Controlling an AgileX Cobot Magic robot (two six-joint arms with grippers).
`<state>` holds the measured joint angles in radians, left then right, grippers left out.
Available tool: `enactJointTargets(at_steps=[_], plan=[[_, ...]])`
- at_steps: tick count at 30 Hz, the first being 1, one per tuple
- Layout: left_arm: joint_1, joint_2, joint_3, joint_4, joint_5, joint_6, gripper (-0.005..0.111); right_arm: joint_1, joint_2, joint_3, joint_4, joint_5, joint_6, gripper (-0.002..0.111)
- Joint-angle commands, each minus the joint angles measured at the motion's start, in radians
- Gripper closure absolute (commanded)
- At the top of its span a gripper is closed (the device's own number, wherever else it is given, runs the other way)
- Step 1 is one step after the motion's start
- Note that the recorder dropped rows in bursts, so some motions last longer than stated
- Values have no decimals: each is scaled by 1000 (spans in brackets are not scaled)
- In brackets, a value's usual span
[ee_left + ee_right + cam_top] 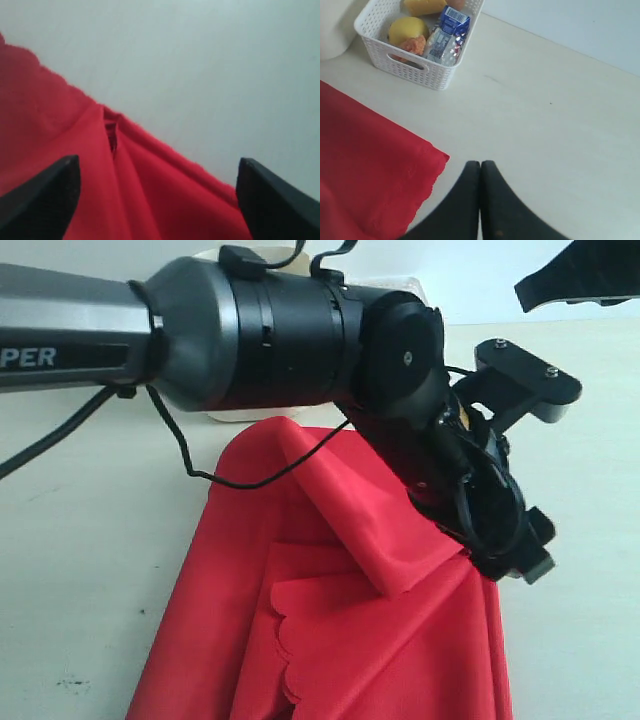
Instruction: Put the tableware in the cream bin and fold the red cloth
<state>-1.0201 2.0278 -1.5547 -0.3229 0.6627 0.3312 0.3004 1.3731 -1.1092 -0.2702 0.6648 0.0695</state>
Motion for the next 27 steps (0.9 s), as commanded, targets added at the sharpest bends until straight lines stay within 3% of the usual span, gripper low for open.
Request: enactJointTargets(at_steps=[1,6,8,9,12,15,20,27], plan=[[85,-55,-6,48,165,7,33,-6,-8,2,6,-3,36,108],[221,-144,-6,40,255,7,78,-4,5,2,143,1,4,108],[283,-191,11,40,259,7,103,12,17,2,283,29,-140,108],[314,-215,31,42,255,10,106,25,26,2,371,49,-238,108],[386,-285,95,40,230,6,106,81,57,4,636,80,-457,108],[455,-360,187,42,214,6,106,153,115,4,751,82,-546,108],[556,-458,314,57,189,6,106,304,262,4,765,78,-549,108],[602,-504,405,55,157,55,106,427,437,4,679,12,-538,108]])
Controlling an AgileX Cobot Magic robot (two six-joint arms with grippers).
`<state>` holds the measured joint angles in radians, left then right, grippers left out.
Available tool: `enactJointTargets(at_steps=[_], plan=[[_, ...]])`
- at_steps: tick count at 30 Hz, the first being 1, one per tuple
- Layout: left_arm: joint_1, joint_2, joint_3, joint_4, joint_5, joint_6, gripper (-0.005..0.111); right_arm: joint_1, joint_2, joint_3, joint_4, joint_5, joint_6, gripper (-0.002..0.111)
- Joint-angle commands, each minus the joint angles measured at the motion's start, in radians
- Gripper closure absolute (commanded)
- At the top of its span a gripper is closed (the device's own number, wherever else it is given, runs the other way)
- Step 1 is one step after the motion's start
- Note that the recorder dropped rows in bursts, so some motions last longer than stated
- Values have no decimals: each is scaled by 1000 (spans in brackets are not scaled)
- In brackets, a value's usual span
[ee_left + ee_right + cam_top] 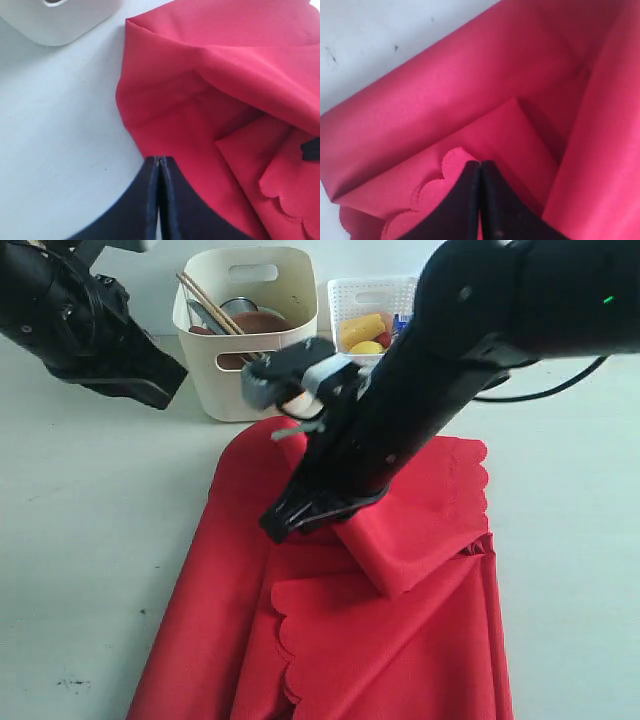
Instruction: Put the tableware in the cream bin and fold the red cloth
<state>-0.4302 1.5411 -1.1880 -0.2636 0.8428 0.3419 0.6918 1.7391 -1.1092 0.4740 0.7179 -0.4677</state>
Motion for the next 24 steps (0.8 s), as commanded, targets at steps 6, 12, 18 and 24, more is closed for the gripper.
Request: enactJointTargets(at_steps=[6,12,18,24], plan=[[13,-17,93,-11,-47,78,106,33,116,4,-542,-28,358,108],[13,-17,144,-74,-86,109,106,7,112,4,-1114,-17,748,108],[13,-17,209,-248,-82,205,106,-167,110,4,-1536,-6,1137,108],[-12,40,273,-586,-133,503,106,-191,-48,4,-1358,7,1154,108]])
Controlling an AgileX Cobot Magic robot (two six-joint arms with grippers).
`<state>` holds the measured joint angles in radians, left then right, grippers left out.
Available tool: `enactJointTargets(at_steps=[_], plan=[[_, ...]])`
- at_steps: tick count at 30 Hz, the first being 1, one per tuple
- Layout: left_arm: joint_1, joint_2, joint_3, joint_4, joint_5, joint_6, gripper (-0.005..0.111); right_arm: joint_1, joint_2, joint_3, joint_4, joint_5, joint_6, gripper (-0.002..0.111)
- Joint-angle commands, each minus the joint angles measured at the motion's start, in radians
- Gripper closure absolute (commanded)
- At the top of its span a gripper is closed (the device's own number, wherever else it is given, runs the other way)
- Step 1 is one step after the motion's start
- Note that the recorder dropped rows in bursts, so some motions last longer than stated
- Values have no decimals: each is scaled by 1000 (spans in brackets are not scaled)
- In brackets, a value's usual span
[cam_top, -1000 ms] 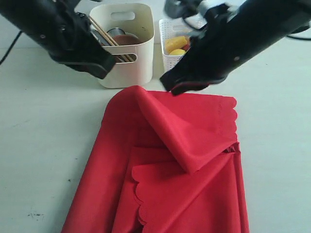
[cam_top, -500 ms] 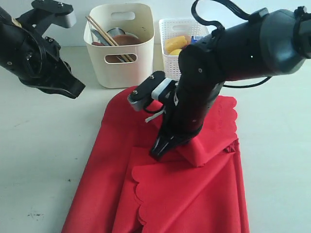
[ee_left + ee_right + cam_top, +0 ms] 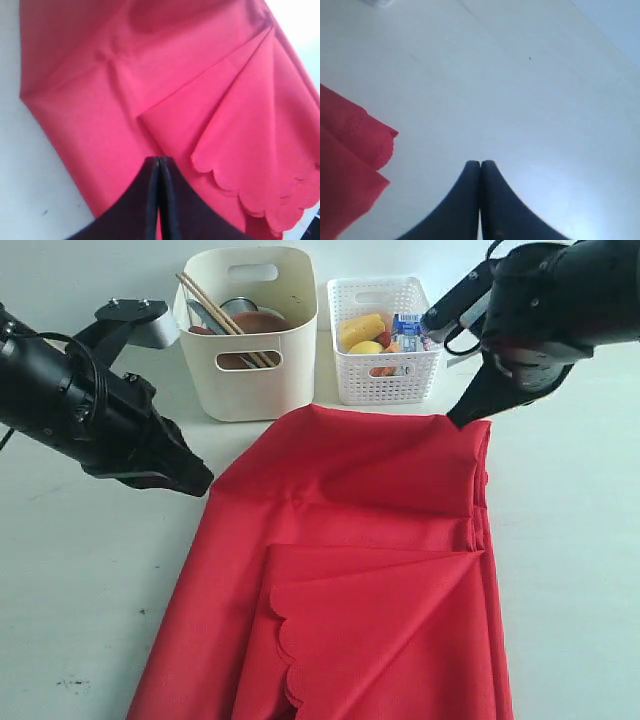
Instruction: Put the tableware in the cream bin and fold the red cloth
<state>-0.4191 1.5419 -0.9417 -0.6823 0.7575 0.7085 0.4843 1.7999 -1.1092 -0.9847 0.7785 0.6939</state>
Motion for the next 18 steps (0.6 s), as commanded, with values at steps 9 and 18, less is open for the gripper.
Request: enactJointTargets(at_steps=[9,18], plan=[[-201,322,37,-189,-184,170,106,40,-2,4,612,-200,-517,108],[-290,348,37,-254,-97,192,106,40,159,4,601,-202,-517,108]])
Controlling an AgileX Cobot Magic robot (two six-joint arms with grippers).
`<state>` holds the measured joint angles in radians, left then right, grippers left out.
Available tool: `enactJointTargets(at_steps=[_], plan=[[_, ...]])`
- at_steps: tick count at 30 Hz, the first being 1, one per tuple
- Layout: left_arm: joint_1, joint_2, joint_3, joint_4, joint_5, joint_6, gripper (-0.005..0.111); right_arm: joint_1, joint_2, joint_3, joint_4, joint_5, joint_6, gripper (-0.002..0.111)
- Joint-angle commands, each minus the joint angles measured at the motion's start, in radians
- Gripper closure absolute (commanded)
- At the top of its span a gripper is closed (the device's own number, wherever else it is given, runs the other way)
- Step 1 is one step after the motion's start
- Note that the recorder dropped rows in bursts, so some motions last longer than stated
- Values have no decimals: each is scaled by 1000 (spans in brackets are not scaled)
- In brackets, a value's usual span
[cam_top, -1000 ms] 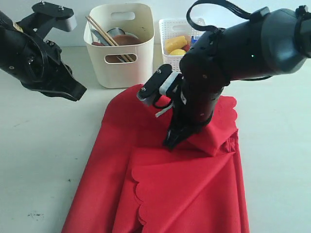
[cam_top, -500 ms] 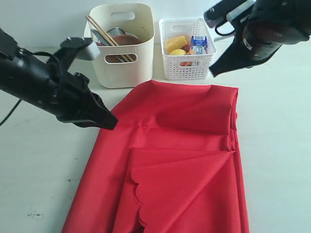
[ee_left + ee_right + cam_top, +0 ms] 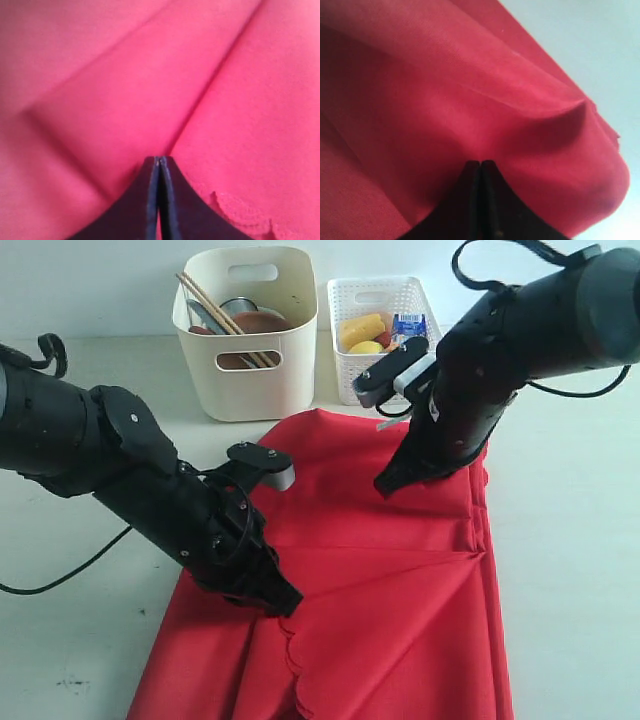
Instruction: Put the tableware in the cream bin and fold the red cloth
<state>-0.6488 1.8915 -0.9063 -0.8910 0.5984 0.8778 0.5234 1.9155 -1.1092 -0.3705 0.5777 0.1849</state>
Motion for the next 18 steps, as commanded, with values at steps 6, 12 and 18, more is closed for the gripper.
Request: enactJointTargets(at_steps=[6,12,18], plan=[[-221,-46,1,-147,168,96,106,1,94,4,-32,-5,-6,108],[-214,-200,36,53,19,-59,106,1,105,4,-34,22,0,108],[-75,-225,114,141,-210,-147,106,1,105,4,-32,33,0,108]])
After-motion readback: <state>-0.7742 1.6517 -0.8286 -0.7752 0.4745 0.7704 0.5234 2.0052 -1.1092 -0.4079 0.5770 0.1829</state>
